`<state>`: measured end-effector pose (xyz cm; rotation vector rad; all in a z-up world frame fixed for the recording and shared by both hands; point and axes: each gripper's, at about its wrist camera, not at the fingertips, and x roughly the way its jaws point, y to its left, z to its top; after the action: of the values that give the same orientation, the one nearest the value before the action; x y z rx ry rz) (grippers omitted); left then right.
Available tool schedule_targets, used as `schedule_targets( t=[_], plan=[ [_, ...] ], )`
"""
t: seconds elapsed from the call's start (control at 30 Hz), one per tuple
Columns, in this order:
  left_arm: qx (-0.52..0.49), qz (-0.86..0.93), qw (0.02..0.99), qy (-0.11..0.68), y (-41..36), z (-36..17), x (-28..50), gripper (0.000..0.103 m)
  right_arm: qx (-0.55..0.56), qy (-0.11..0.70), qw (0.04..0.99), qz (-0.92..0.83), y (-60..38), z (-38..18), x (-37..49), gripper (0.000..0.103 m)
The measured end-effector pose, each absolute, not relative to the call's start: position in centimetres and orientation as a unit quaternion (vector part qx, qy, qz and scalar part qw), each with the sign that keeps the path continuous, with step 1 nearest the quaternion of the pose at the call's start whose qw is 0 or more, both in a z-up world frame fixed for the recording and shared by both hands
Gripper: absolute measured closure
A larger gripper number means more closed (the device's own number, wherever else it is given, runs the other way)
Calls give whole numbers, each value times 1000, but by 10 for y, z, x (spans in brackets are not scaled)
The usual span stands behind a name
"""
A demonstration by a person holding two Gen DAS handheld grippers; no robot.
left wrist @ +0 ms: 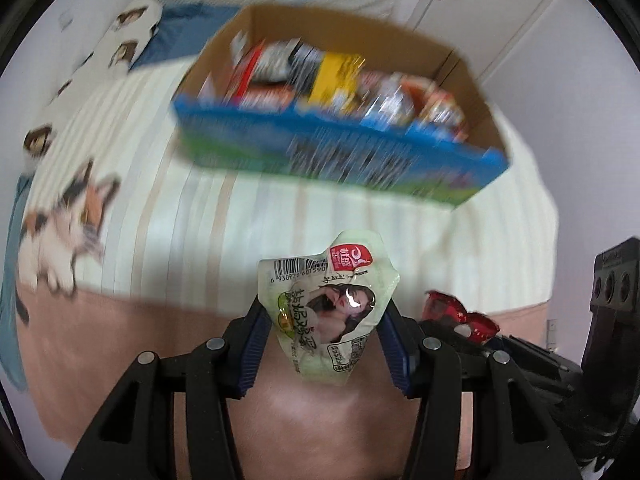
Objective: Organize snacks
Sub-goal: 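Lift the white-green wrapper with the left tool while the right tool lifts the red packet, then carry both packets over the box and open both tools to drop them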
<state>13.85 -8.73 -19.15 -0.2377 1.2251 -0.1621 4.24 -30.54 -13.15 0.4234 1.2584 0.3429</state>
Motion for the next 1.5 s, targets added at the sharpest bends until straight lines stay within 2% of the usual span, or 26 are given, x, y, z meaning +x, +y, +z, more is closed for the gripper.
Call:
schedule_targets(
  t=[0.2, 0.4, 0.6, 0.73, 1.0, 1.03, 1.07, 1.1, 1.17, 1.2, 1.3, 1.37, 1.5],
  plan=[
    [-124, -104, 822, 547, -93, -147, 207, 54, 185, 522, 815, 169, -322, -60, 114, 64],
    [-86, -103, 825, 549, -96, -129, 317, 54, 154, 505, 834, 158, -328, -35, 209, 64],
    [-67, -101, 786, 606, -96, -162, 418, 53, 135, 526, 828, 137, -326, -56, 311, 64],
    [-70, -103, 746, 655, -99, -203, 471, 53, 135, 552, 813, 127, -326, -84, 358, 64],
    [-59, -91, 713, 693, -104, -245, 507, 51, 125, 599, 782, 121, -324, -136, 405, 62],
    [-58, -83, 710, 697, -103, -249, 508, 51, 127, 603, 779, 115, -324, -140, 403, 52],
    [-62, -80, 705, 702, -102, -253, 508, 52, 124, 606, 778, 110, -323, -143, 405, 21],
    [-62, -78, 703, 704, -102, -256, 506, 51, 117, 610, 777, 101, -325, -145, 404, 6],
    [-49, -65, 707, 703, -100, -259, 504, 46, 114, 615, 774, 101, -325, -146, 401, 5],
    [-42, -62, 709, 701, -101, -259, 502, 36, 110, 618, 772, 102, -324, -147, 398, 5],
    [-29, -44, 716, 696, -96, -257, 495, 17, 105, 623, 769, 95, -325, -146, 392, 4],
    [-36, -42, 719, 693, -91, -254, 489, 12, 101, 625, 769, 91, -325, -144, 389, 4],
    [-44, -37, 727, 684, -81, -243, 473, 12, 80, 628, 771, 63, -324, -137, 376, 3]
  ],
)
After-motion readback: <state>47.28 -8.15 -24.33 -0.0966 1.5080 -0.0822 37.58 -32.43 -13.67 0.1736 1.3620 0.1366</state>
